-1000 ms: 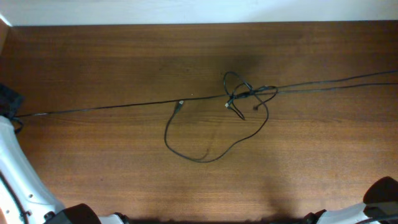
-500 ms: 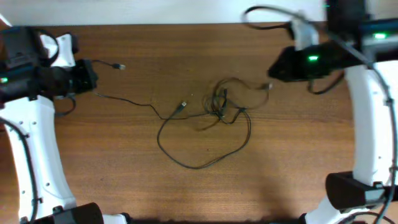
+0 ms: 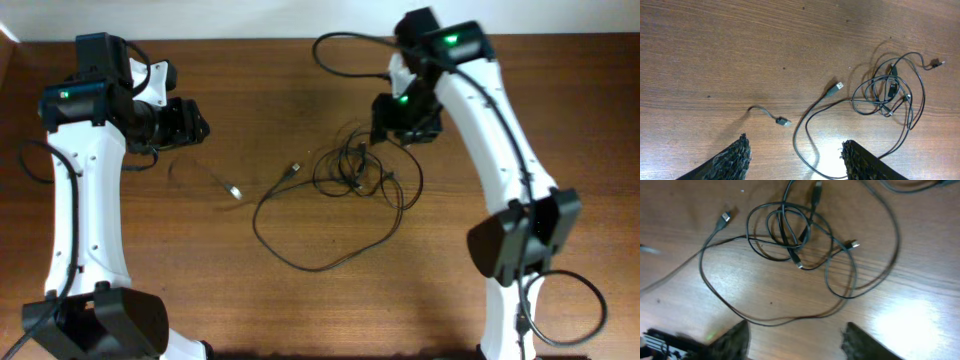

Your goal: Untangle cables

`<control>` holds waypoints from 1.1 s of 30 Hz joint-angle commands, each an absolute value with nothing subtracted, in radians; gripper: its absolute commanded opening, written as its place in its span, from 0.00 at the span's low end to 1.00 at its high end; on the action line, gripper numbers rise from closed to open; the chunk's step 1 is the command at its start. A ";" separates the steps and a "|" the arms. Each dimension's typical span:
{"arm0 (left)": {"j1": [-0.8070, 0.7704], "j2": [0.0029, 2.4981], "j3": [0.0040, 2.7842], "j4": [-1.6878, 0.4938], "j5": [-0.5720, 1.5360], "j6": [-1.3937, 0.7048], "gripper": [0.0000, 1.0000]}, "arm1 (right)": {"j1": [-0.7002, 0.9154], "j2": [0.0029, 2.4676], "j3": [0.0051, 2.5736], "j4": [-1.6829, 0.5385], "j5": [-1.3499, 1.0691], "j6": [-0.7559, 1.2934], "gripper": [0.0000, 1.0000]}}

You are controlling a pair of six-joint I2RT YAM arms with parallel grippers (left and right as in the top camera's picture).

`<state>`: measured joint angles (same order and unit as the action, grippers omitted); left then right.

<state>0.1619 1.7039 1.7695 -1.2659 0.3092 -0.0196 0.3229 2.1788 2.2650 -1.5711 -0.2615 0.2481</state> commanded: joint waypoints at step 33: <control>0.150 1.737 1.777 -1.196 0.318 -0.055 0.49 | 0.442 2.283 2.062 -1.154 -0.309 0.243 0.04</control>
<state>0.1619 1.7302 1.7695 -1.2034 0.3073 -0.0509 0.4419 2.3943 1.9747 -1.0939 -0.2276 0.3164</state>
